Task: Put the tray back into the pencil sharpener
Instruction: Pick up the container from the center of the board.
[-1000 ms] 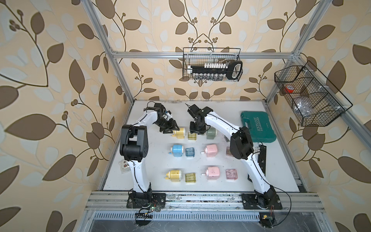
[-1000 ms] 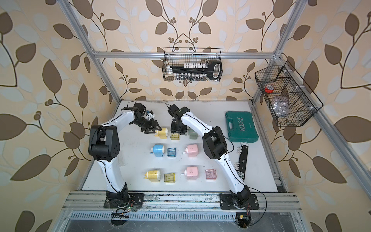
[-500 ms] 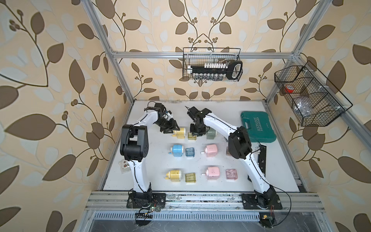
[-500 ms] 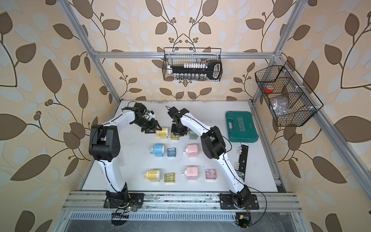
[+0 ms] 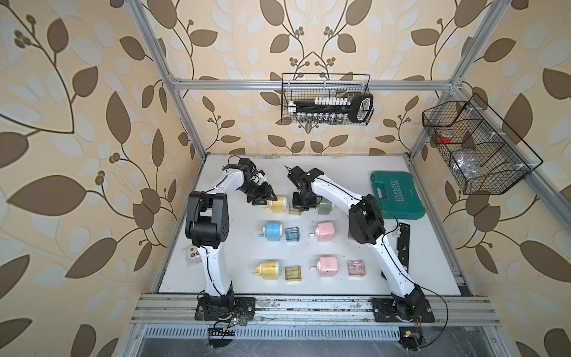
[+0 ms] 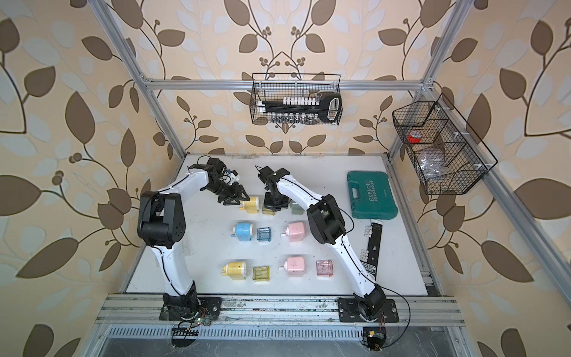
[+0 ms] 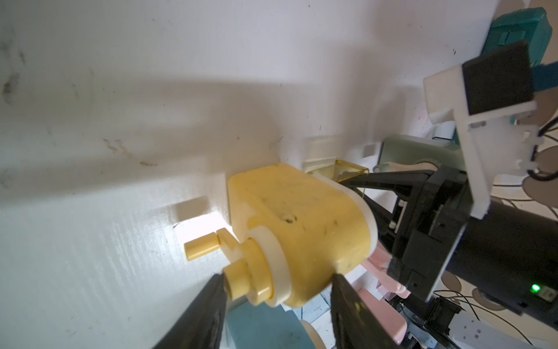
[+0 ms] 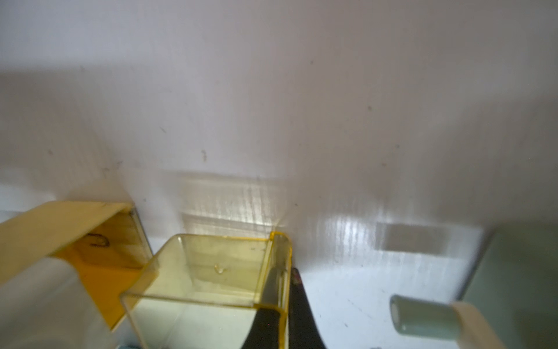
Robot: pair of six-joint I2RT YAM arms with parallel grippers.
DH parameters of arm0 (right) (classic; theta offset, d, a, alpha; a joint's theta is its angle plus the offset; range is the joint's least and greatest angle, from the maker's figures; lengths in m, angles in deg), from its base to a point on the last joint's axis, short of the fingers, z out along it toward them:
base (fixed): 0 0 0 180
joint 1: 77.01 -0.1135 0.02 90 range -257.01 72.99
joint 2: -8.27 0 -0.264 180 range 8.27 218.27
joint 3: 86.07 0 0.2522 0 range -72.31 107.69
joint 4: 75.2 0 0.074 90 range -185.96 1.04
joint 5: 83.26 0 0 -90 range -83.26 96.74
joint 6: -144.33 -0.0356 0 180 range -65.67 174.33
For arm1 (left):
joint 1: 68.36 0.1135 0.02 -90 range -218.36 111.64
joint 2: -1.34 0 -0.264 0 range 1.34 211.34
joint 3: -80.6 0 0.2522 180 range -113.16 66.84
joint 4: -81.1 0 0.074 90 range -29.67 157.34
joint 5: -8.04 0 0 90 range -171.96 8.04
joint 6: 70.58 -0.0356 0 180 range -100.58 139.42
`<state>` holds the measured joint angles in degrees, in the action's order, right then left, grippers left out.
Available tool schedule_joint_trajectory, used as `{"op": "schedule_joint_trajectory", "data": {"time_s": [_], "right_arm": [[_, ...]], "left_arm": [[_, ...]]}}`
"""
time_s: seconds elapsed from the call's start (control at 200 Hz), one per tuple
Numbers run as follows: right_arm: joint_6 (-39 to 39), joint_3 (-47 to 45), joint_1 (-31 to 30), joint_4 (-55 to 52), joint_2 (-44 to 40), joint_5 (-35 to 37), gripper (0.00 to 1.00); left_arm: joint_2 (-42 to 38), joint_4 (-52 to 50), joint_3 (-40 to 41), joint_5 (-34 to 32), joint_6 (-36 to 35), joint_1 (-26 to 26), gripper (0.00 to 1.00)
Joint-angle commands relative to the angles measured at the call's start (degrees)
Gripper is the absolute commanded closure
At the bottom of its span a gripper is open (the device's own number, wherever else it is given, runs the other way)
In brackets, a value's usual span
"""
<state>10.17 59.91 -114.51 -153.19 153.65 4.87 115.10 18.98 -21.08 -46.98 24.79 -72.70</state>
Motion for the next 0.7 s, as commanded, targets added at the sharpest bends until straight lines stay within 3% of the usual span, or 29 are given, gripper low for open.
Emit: {"op": "schedule_joint_trajectory", "data": {"time_s": [0.0, 0.695], "right_arm": [[-0.31, 3.71, -0.74, -2.83, 2.32, 1.48, 0.96], [-0.75, 10.81, -1.05, -9.25, 5.64, 5.17, 1.00]], "left_arm": [[0.75, -1.48, -1.09, -0.70, -1.14, -1.02, 0.44], [0.83, -1.59, -1.15, -1.14, -1.24, -1.11, 0.44]]}}
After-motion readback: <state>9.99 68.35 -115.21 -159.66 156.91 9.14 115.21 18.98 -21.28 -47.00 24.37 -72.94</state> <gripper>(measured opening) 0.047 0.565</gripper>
